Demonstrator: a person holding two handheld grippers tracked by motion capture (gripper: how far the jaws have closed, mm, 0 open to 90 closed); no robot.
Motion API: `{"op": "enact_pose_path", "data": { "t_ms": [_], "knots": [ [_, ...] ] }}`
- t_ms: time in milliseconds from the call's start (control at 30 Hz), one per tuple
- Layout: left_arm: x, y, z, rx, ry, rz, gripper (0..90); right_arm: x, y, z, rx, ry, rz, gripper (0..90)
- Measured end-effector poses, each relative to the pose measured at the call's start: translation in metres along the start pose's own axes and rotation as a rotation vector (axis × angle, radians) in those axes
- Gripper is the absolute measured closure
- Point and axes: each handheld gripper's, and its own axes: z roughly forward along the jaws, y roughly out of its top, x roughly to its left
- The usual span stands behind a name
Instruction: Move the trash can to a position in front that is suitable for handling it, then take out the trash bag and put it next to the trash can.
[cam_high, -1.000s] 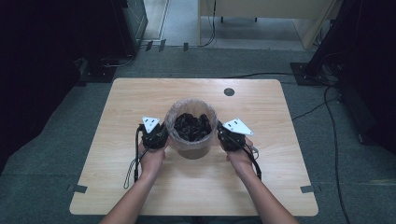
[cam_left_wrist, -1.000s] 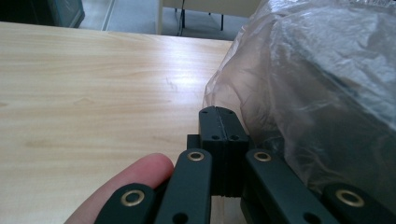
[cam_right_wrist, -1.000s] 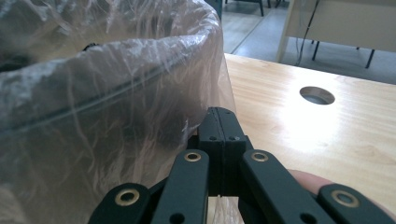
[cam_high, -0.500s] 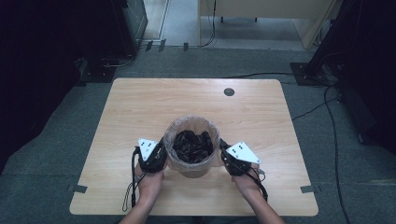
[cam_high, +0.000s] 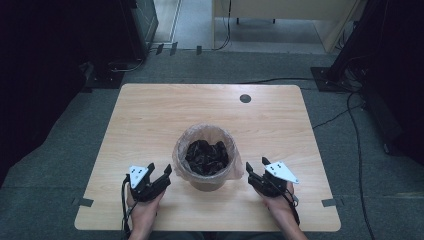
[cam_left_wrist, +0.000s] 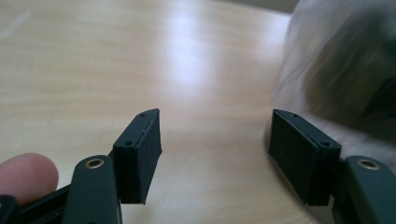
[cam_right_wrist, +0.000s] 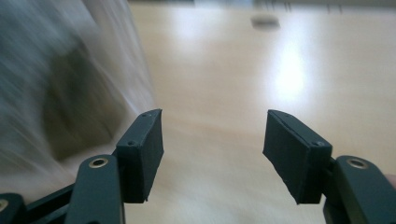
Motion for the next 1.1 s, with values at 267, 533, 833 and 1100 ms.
{"op": "enact_pose_path", "data": {
  "t_ms": [267, 533, 833, 1100],
  "knots": [
    [0.012, -0.007, 0.009, 0.154, 0.069, 0.112, 26.7, -0.008, -0.019, 0.013, 0.239, -0.067, -0.049, 23.4],
    [0.007, -0.014, 0.016, 0.227, 0.067, 0.198, 21.9, -0.01, -0.02, 0.017, 0.262, -0.096, -0.047, 20.7],
    [-0.002, -0.013, 0.017, 0.187, 0.019, 0.18, 20.7, -0.011, -0.02, 0.018, 0.275, -0.074, -0.031, 16.8],
    [-0.021, -0.008, 0.027, 0.174, -0.022, 0.202, 20.8, -0.007, -0.019, 0.02, 0.278, -0.079, -0.026, 15.3]
  ]
}}
